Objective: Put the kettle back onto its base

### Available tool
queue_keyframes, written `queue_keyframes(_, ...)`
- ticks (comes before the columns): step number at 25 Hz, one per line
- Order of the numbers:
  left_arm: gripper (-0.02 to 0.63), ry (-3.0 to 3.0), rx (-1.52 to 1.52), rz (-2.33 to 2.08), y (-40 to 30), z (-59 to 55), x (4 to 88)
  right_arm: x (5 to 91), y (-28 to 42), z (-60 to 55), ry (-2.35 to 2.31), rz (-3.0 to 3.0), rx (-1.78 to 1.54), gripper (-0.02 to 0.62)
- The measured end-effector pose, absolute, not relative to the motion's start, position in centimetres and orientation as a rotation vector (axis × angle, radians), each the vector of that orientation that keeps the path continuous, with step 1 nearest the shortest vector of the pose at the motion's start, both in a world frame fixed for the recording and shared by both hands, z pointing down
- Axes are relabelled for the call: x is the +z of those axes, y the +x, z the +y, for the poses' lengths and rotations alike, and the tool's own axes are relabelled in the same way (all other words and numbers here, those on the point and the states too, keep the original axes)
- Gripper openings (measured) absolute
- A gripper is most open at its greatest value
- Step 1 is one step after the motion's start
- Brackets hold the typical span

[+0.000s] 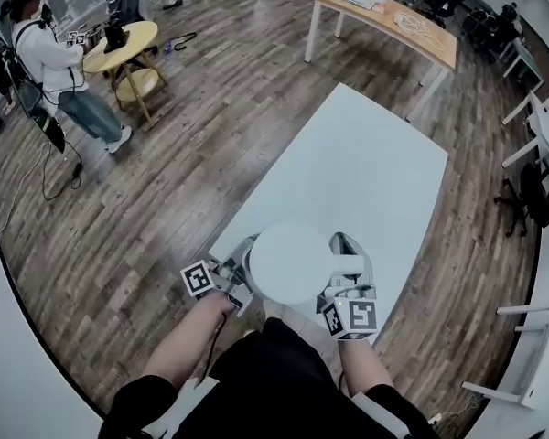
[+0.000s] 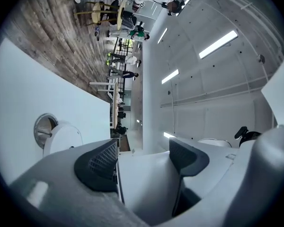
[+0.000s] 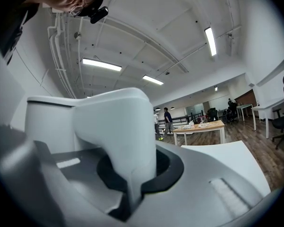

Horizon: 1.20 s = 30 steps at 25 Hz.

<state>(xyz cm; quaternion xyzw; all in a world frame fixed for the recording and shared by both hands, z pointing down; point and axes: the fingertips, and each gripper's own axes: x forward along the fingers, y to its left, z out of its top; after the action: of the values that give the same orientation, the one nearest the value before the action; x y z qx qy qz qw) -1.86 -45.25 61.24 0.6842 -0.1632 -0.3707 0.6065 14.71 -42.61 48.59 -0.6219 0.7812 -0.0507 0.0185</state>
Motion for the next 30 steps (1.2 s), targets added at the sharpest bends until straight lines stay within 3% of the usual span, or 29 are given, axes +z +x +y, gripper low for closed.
queue_keyframes(18, 0.341, 1.722, -0.593, -0.795, -2.9, -45.6, 67.4, 55.2, 17.0, -44.0, -1.957, 2.499, -0.271, 0.005)
queue_keyframes(27, 0.334, 1.831, -0.54, -1.003, -4.1, -48.2, 63.0, 56.4, 15.6, -47.2, -1.962, 2.556, -0.208, 0.006)
queue_keyframes(30, 0.159, 1.847, -0.558, -1.047, -4.7, -49.1, 62.2, 56.9, 15.0, -48.1, -1.959, 2.564, -0.225, 0.006)
